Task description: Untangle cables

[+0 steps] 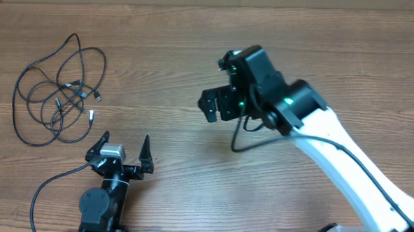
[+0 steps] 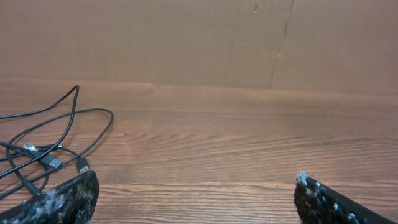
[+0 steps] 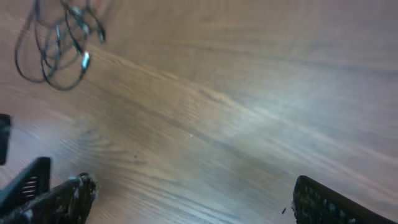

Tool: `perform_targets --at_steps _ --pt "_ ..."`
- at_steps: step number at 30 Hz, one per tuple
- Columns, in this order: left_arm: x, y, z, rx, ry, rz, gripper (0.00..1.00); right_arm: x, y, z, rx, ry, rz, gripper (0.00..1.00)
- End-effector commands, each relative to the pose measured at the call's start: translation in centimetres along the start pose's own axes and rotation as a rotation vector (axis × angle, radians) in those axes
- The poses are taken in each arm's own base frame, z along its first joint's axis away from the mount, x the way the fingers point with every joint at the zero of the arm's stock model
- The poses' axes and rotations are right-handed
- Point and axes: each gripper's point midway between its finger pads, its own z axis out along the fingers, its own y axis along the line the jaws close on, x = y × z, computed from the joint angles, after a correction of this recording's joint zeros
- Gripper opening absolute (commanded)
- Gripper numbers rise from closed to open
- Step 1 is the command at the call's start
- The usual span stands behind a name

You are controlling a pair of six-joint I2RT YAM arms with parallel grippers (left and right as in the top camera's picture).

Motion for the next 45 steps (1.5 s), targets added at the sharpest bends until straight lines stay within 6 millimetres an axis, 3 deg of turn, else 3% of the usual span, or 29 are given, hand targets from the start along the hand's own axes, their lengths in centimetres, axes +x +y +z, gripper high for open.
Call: perform_targets --at_steps 1,6,10,14,19,23,25,36,45 --pt "0.1 0.3 0.0 -0.013 -0.003 0.026 1.0 -1.4 0.0 -4.7 0.02 -0.138 -0.036 1.0" --pt "0.1 0.3 0.0 -0.013 -0.003 0.026 1.0 -1.9 0.8 -10.8 -0.015 -0.278 -0.05 1.0" --pt "0.1 0.3 0.0 -0.013 -0.003 0.026 1.0 0.8 0.2 -15.4 -0.003 -0.307 -0.048 1.0" --pt "0.1 0.3 0.0 -0.013 -0.003 0.026 0.99 2.6 0.2 -19.1 -0.021 -0.362 -0.054 1.0" --pt "0.1 0.3 0.0 -0.013 -0.003 0.026 1.0 3.7 0.3 -22.2 -0.046 -0.437 -0.06 1.0" --pt "0.1 0.3 0.0 -0.013 -0.003 0.026 1.0 6.2 -1.0 -21.5 0.003 -0.34 -0.05 1.0" --pt "0.1 0.3 0.0 -0.013 -0.003 0.026 1.0 7.4 -3.0 -20.9 0.1 -0.297 -0.024 1.0" --pt "0.1 0.3 0.0 -0.013 -0.003 0.026 1.0 8.3 -7.4 -19.6 0.174 -0.502 0.071 1.0" --pt "0.1 0.3 0.0 -0.013 -0.003 0.026 1.0 11.1 -9.9 -14.1 0.131 -0.631 0.082 1.0"
